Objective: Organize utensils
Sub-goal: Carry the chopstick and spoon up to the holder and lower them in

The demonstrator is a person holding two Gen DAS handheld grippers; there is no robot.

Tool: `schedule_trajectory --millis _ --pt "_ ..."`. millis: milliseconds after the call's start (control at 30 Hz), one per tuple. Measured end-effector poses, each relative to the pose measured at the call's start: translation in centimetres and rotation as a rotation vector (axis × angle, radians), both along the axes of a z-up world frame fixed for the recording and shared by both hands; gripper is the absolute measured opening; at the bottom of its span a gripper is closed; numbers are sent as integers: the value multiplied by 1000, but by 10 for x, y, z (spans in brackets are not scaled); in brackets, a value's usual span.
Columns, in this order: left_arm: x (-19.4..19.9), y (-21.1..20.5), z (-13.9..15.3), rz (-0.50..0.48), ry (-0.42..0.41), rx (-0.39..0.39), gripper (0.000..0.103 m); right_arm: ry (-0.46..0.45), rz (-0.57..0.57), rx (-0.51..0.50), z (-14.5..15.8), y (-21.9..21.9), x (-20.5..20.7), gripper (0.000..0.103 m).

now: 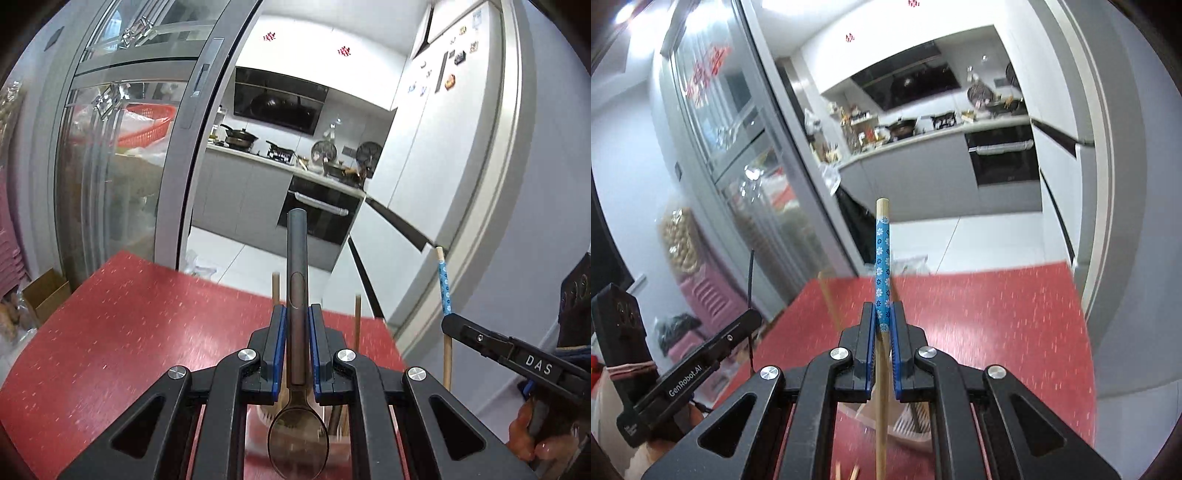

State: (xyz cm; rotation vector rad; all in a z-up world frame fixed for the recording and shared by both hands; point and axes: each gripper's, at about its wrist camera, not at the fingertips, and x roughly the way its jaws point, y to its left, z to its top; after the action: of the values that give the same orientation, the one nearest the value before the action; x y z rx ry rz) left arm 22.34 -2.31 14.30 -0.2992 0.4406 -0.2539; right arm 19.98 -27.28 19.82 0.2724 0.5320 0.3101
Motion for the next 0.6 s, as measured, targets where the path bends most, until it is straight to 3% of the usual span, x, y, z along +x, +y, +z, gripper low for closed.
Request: schedule_trajectory --millis 300,600 --pt "47 -13 -16 21 -34 -13 37 -102 -47 -33 4 8 35 8" --pt "68 -18 -43 65 -72 1 37 -170 -46 -104 -24 20 59 8"
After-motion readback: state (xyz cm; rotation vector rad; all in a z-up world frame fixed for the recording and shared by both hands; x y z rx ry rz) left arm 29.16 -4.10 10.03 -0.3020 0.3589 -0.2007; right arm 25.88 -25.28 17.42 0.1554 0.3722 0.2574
